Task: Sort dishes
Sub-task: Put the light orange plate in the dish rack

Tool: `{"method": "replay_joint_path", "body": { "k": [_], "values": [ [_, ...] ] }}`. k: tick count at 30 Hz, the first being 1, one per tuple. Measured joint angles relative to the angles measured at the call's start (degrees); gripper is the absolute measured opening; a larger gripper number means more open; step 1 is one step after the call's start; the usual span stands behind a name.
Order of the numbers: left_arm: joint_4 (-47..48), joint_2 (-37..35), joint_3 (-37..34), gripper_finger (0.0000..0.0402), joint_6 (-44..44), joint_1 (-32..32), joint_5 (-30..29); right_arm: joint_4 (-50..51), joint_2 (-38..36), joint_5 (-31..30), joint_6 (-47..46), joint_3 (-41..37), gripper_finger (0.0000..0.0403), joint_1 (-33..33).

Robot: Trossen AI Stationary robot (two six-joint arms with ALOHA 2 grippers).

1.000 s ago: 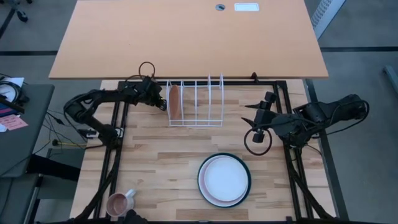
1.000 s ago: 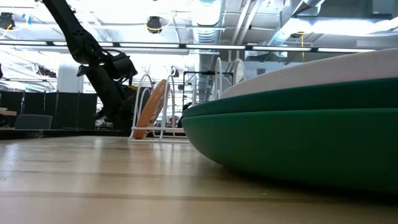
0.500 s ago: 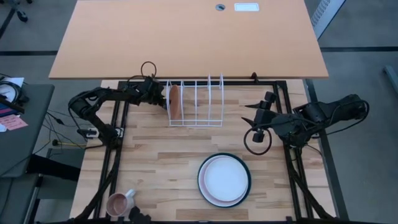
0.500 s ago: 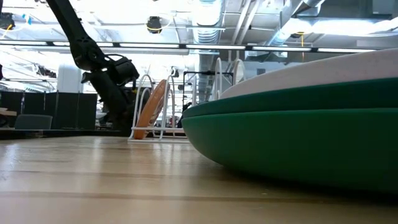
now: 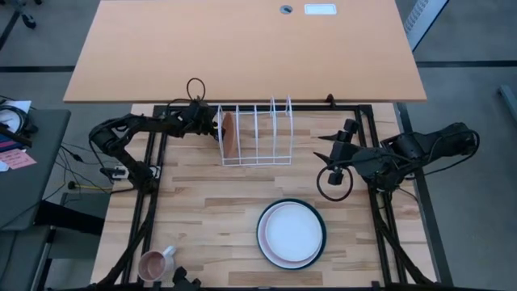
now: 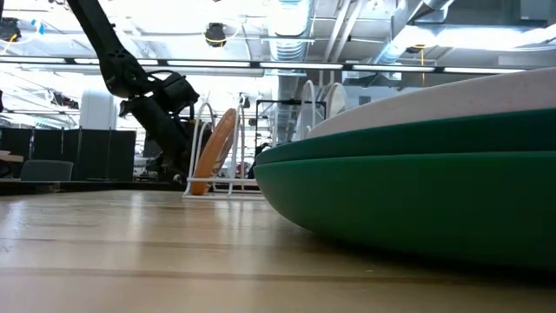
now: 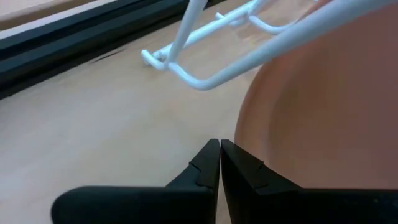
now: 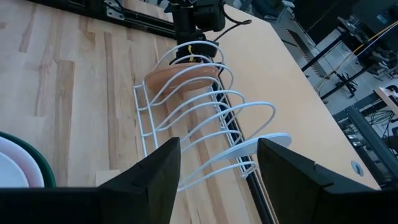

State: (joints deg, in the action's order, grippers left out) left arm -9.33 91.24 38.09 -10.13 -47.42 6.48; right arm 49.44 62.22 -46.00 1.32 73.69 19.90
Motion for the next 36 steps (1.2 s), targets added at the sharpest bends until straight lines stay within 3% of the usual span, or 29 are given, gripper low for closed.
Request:
{"method": "replay_joint_path", "body": {
  "k": [13, 19, 24, 36],
  "values": [
    [10.34, -2.96, 0.02, 0.0011, 3.39, -2.95, -0.22, 1.73, 0.0, -0.01, -0.98, 0.0, 0.0217, 0.0],
    [9.09, -3.52, 0.02, 0.0011, 3.74, -2.8, 6.84, 1.73, 0.0, 0.0, -0.98, 0.0, 0.0217, 0.0],
    [9.65, -3.19, 0.02, 0.0011, 3.87, -2.59, 5.68, 1.71, 0.0, -0.01, -0.95, 0.0, 0.0217, 0.0],
    [0.21, 4.07, 0.02, 0.001, 3.21, -0.92, 5.77, 1.75, 0.0, 0.0, -1.27, 0.0, 0.0217, 0.0]
  ]
}}
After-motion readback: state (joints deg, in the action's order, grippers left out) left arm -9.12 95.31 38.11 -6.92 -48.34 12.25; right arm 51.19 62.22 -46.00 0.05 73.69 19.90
